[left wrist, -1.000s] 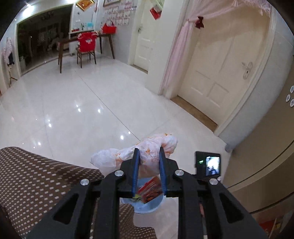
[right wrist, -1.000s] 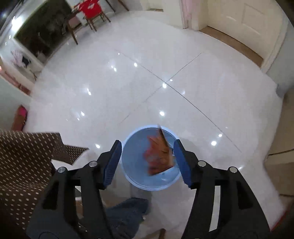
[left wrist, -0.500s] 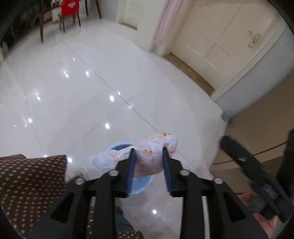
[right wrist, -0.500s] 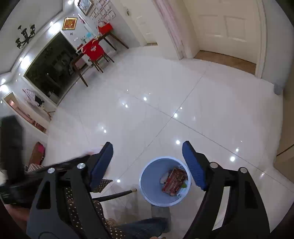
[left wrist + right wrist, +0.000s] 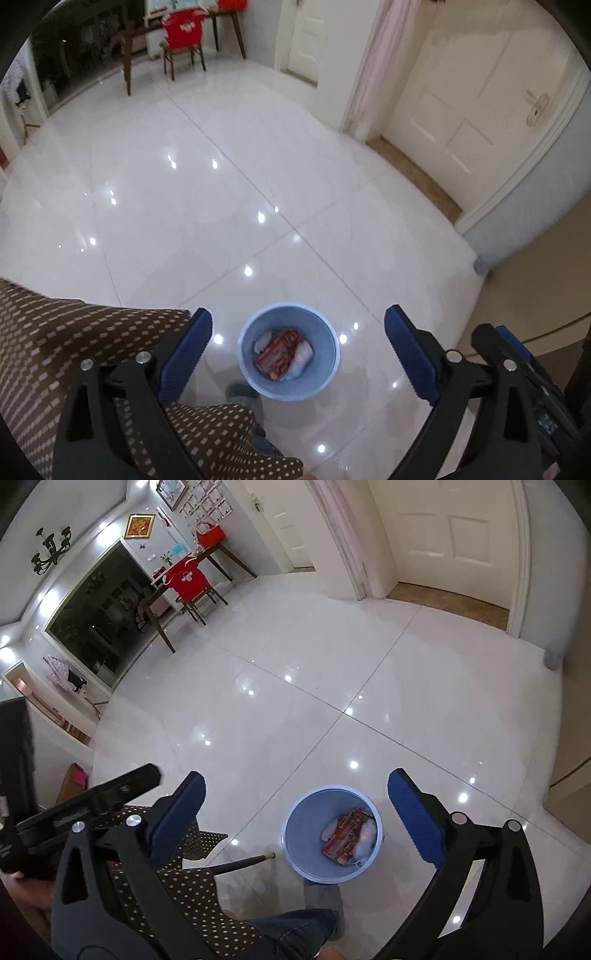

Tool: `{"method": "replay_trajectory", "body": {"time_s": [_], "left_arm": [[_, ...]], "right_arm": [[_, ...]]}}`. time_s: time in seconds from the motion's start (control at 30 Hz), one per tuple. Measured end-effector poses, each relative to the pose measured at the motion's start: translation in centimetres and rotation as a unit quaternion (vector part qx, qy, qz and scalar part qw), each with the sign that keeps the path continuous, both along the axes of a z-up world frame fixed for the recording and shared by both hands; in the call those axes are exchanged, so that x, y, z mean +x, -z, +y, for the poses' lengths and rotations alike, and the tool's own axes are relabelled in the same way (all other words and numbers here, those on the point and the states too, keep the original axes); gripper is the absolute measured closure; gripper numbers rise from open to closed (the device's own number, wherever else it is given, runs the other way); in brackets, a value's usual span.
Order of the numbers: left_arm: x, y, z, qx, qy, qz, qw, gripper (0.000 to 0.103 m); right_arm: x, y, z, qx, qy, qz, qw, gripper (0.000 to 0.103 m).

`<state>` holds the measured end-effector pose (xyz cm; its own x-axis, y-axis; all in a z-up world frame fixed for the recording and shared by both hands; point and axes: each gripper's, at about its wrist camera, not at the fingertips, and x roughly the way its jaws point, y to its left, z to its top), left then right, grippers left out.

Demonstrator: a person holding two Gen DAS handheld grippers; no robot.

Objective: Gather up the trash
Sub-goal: 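Move both open tools back over the remaining trash on the rug, then grasp the teal pet-snack stick with the left tool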

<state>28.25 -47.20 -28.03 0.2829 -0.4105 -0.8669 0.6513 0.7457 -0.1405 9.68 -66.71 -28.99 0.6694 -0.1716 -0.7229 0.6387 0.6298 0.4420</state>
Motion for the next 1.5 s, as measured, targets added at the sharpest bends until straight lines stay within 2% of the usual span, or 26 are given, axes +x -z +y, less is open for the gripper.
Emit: {"method": "replay_trajectory", "body": {"time_s": [0.2, 0.4, 0.67, 0.9, 1.07, 1.17, 1.3, 1.43, 1.5], "left_arm": [[-3.0, -4.9, 4.4, -0.041, -0.019, -0.045, 0.9980, 0.010], [-6.5, -9.4, 10.2, -0.073, -0.042, -0.090, 0.9924, 0.009], [-9.9, -11.8, 18.1, -0.075, -0.096, -0.135, 0.9832, 0.009], [-11.1, -13.0, 25.7, -0.064, -0.153, -0.163, 0.9726, 0.009], [-12.4, -13.2, 31.0, -0.047, -0.200, -0.190, 0.9600, 0.009], [-13.0, -13.2, 34.9, -0.037, -0.238, -0.200, 0.9497, 0.009], [-13.8, -12.2, 40.1, -0.028, -0.306, -0.202, 0.9301, 0.009], [-14.1, -9.7, 43.7, -0.004, -0.362, -0.183, 0.9139, 0.009], [-13.5, -7.8, 45.2, 0.011, -0.388, -0.152, 0.9089, 0.009]], "right_arm": [[-0.5, -4.0, 2.5, -0.032, -0.018, -0.026, 0.999, 0.006], [-1.0, -8.4, 6.4, -0.063, -0.051, -0.053, 0.995, 0.006], [-0.9, -11.7, 12.9, -0.086, -0.107, -0.069, 0.988, 0.006], [0.1, -12.9, 18.6, -0.100, -0.171, -0.079, 0.977, 0.006], [1.8, -13.3, 23.0, -0.106, -0.222, -0.082, 0.966, 0.006], [2.8, -13.1, 25.6, -0.108, -0.253, -0.083, 0.958, 0.006], [3.8, -12.4, 28.5, -0.108, -0.287, -0.080, 0.948, 0.006], [4.7, -11.9, 30.4, -0.106, -0.310, -0.074, 0.942, 0.006], [4.6, -11.3, 31.7, -0.105, -0.322, -0.070, 0.938, 0.006]]}}
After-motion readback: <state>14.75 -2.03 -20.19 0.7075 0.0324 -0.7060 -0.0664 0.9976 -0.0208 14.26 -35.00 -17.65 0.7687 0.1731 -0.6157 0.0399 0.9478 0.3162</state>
